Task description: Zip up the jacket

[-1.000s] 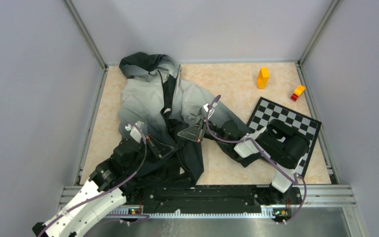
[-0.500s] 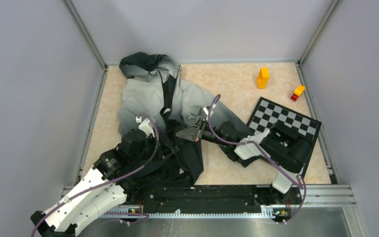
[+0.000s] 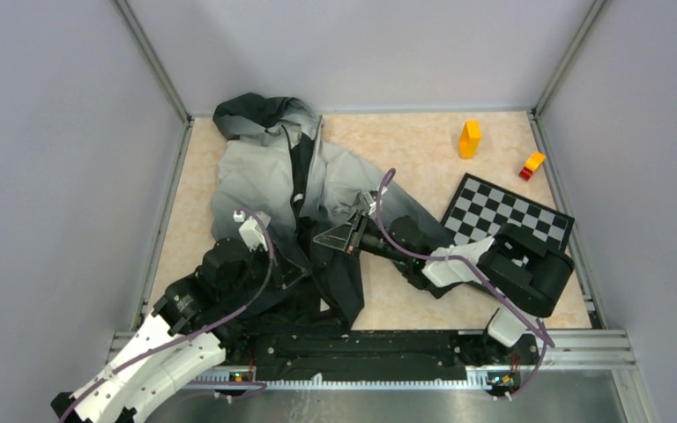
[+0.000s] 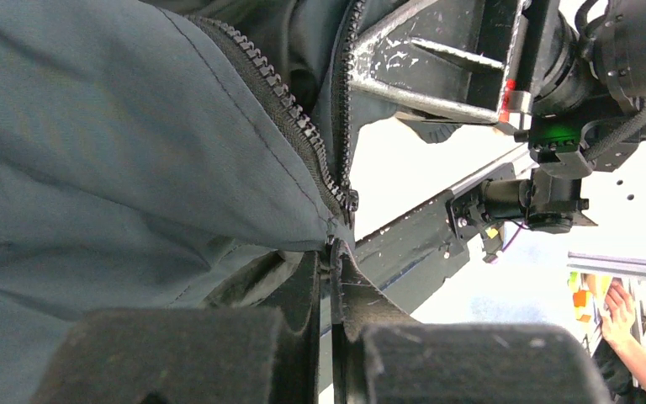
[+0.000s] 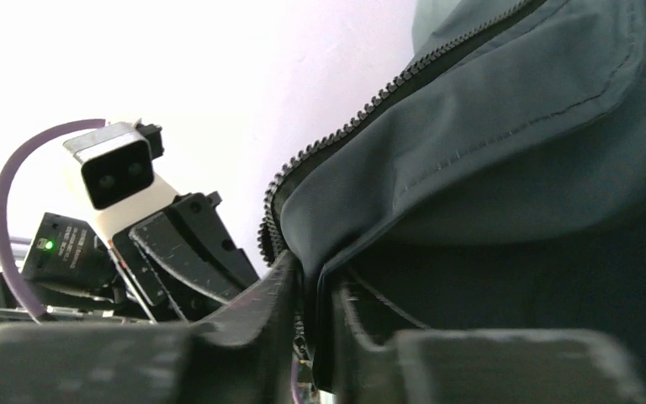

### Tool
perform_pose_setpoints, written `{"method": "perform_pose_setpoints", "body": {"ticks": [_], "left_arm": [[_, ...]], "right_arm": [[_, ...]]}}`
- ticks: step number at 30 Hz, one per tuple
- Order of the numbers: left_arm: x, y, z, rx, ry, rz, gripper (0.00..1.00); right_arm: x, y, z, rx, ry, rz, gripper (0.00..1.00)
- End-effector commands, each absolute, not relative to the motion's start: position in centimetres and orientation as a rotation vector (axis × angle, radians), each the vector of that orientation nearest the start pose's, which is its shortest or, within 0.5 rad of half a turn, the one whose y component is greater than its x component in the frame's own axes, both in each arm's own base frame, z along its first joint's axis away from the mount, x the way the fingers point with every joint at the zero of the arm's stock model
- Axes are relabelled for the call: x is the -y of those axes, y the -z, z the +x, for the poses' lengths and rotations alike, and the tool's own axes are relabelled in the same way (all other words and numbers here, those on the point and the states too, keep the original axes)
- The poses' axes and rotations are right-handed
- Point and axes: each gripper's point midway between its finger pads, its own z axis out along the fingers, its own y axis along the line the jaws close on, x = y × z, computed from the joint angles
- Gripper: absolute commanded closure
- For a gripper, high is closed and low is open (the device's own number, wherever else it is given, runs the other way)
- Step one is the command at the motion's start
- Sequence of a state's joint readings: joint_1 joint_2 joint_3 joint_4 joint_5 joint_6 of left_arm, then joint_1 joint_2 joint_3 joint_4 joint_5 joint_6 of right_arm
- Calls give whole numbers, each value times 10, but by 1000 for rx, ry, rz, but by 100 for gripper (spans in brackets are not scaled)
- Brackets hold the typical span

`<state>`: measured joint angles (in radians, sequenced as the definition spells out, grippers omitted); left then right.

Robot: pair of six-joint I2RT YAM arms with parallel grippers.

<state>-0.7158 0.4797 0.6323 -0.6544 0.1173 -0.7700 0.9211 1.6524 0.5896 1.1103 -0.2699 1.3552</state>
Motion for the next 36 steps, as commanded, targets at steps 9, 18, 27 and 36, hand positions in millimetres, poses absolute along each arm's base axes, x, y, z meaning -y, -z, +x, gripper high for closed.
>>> {"method": "perform_pose_setpoints", "body": {"ticks": [9, 18, 27, 36], "left_arm": [[174, -186, 125, -2217, 975, 90, 100], [172, -188, 115, -2204, 998, 151, 100], [170, -191, 109, -2184, 1032, 136, 100], [167, -195, 107, -2156, 1052, 108, 100]], "right_arm": [[-390, -194, 194, -1903, -1577, -242, 40], [-331, -187, 213, -1791, -965, -708, 30], [-358, -224, 151, -1108, -743, -1187, 26], [-398, -241, 87, -680, -709, -1223, 26]]}}
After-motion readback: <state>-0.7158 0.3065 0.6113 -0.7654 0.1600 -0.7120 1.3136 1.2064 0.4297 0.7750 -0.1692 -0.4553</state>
